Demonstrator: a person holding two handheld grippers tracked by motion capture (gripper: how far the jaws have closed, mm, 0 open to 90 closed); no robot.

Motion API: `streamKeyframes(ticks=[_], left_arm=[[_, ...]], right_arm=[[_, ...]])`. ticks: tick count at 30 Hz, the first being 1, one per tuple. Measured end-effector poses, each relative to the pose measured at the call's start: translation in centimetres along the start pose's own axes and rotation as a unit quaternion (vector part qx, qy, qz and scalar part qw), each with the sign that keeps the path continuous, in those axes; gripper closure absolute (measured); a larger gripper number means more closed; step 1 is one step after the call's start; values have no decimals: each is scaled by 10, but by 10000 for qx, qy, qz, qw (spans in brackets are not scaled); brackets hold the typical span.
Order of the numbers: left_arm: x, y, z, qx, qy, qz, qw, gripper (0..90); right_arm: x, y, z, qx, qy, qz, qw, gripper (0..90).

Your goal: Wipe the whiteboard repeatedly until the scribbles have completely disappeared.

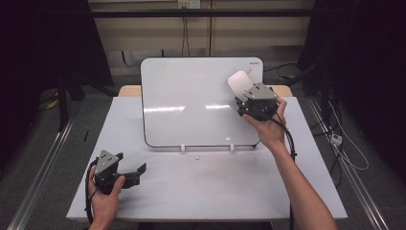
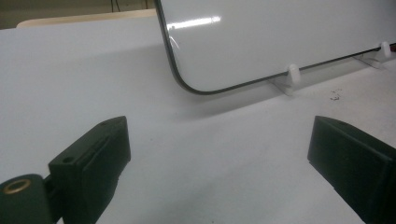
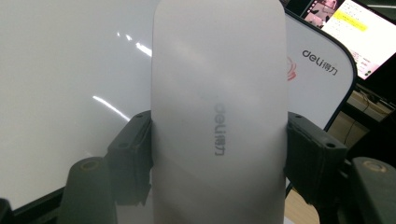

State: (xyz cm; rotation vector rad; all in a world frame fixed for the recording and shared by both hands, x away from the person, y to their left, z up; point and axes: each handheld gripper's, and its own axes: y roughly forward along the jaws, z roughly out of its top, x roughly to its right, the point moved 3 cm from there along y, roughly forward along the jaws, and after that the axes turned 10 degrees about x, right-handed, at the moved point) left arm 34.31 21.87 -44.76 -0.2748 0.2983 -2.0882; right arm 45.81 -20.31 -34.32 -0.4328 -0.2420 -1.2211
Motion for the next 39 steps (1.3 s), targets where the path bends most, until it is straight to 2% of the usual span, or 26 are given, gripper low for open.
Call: streamKeyframes(ticks=[15, 33, 37, 39], left_arm=[[1, 0, -1, -28, -7, -19, 10000, 58], [1, 0, -1, -35, -9, -10, 10000, 58], [1, 0, 0, -42, 56, 31, 10000, 58], [1, 0, 0, 21, 18, 91, 10000, 47]], right_arm=[[3, 22, -14, -338, -36, -144, 9993, 321], [2, 23, -17, -287, 81, -164, 9994, 321], [0, 22, -18, -289, 91, -171, 9994, 321], [-2, 21, -19, -297, 65, -153, 9994, 321]])
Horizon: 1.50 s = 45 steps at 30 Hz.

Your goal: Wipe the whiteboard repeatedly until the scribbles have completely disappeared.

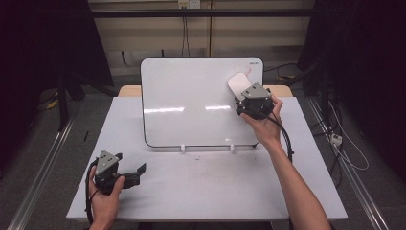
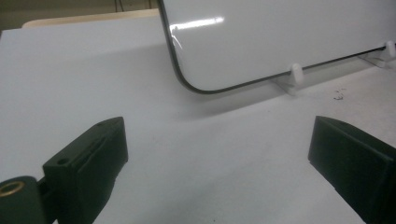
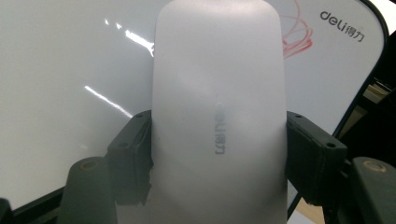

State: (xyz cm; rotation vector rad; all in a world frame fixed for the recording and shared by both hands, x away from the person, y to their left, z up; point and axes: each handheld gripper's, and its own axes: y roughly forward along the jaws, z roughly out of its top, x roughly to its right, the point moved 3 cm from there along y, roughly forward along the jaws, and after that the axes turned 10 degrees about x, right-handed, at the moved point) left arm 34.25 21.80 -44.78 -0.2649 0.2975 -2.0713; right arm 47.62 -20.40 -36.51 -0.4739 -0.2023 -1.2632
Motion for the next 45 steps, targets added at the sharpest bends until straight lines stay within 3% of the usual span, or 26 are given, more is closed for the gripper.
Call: streamKeyframes(ticks=[16, 26, 36, 45], left_arm=[[-1, -1, 0, -21, -5, 21, 10000, 47], [-2, -1, 0, -14, -24, 22, 10000, 47], [-2, -2, -1, -22, -34, 19, 10000, 48], [-2, -3, -1, -15, -31, 26, 10000, 48]], right_arm=[[-21, -6, -10, -16, -90, 156, 9998, 321], [-47, -13, -20, -34, -469, 426, 9980, 321], [-39, -9, -18, -2, -398, 477, 9981, 321], [-9, -1, -5, 15, -174, 275, 9995, 321]])
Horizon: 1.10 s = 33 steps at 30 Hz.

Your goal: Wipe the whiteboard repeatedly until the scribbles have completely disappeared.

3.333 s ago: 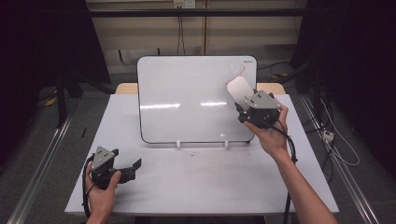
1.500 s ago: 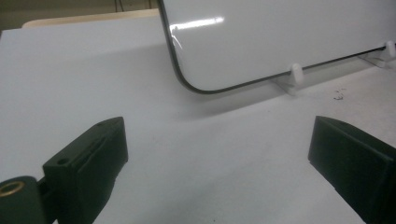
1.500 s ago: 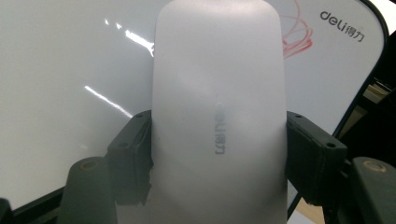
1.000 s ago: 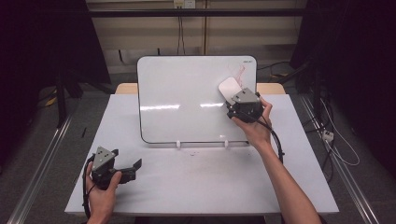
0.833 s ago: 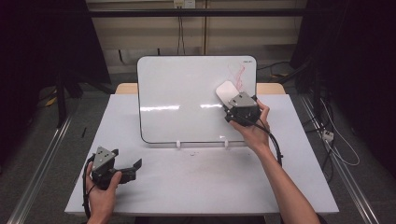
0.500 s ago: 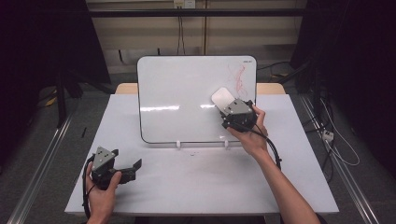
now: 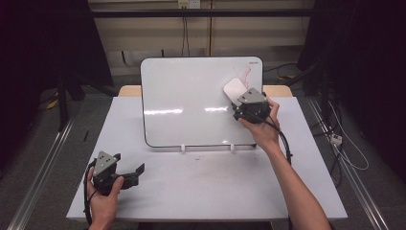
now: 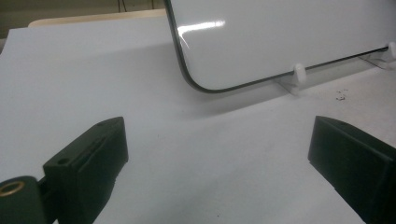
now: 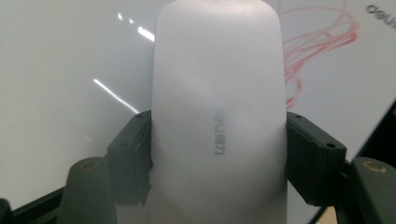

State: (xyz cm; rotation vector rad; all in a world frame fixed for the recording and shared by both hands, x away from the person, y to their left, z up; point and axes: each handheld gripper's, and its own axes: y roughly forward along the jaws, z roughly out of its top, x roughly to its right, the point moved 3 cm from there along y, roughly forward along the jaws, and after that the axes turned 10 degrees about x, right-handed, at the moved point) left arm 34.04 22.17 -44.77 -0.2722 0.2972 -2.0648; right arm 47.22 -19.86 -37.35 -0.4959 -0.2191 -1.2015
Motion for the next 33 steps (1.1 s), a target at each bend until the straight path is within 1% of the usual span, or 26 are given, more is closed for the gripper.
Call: streamKeyframes(ticks=[4, 6, 8, 12, 14, 16, 21, 23, 24, 25, 26, 29, 31, 33], left_arm=[[-1, 0, 0, 0, 0, 2, 10000, 48], [-1, 0, 0, -7, 2, 1, 10000, 48], [0, 0, 0, -9, 5, 0, 10000, 48], [0, 0, 0, -11, 0, 0, 10000, 48], [1, 0, 0, -9, -4, 0, 10000, 48], [0, 1, 0, -15, 5, 11, 10000, 48], [1, 0, 0, -33, 41, -5, 10000, 48], [2, 1, 0, -16, 11, -3, 10000, 48], [1, 1, -1, -39, 33, -7, 10000, 48], [2, 2, -1, -21, -4, -3, 10000, 48], [1, 1, -1, -50, 34, -3, 10000, 48], [3, 2, -1, -51, 36, -8, 10000, 48], [3, 3, -1, -56, 51, -19, 10000, 48], [4, 4, -1, -91, 67, -30, 9999, 48]], right_arm=[[17, 1, 3, -8, 130, -134, 9998, 321], [23, 1, 4, -36, 192, -167, 9997, 321], [26, 1, 5, -47, 169, -183, 9997, 320], [24, 0, 4, -8, 169, -242, 9996, 321], [22, -2, 3, 18, 157, -279, 9995, 321], [19, -4, 0, 10, 174, -260, 9995, 321], [7, -9, -10, 33, 198, -170, 9997, 321], [0, -11, -16, -4, 117, -80, 9999, 321], [-4, -13, -19, -27, 63, -31, 10000, 321], [-9, -15, -22, -25, 29, 8, 10000, 321], [-13, -17, -25, -32, -14, 53, 10000, 321], [-26, -22, -34, -68, -156, 141, 9998, 321], [-30, -25, -37, -58, -149, 170, 9997, 321], [-30, -25, -38, -32, -137, 176, 9997, 321]])
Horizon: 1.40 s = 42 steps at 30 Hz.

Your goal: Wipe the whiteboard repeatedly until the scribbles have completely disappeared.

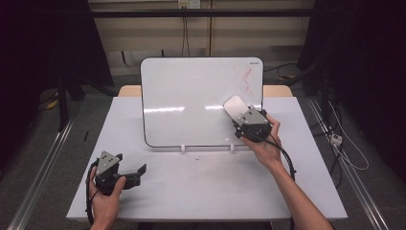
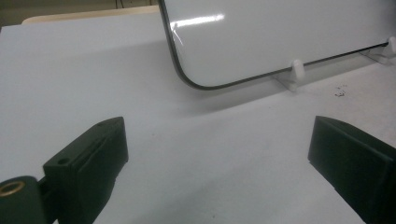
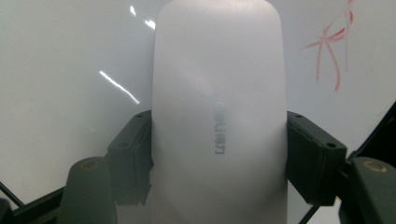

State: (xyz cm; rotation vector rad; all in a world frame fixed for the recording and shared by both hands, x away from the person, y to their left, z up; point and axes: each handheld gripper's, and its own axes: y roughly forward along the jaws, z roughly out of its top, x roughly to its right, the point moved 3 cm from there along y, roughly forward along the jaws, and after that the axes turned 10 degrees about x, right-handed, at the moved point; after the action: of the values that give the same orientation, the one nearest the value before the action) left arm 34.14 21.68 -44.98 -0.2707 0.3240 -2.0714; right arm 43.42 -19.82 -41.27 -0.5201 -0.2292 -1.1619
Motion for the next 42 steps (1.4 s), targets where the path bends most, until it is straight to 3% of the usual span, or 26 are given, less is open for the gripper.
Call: streamKeyframes(ticks=[6, 26, 33, 42], left_arm=[[-1, 0, 0, 11, -16, 11, 10000, 48], [-3, -2, 0, 46, -51, -5, 10000, 51], [-2, -1, 0, 31, -27, -3, 10000, 51], [-1, 0, 0, 2, 14, -21, 10000, 51]], right_arm=[[9, 5, 4, -9, 126, 18, 9999, 320], [70, 29, 49, -30, 426, -405, 9983, 320], [64, 25, 45, 45, 391, -490, 9980, 320], [37, 25, 40, 16, 176, -218, 9996, 320]])
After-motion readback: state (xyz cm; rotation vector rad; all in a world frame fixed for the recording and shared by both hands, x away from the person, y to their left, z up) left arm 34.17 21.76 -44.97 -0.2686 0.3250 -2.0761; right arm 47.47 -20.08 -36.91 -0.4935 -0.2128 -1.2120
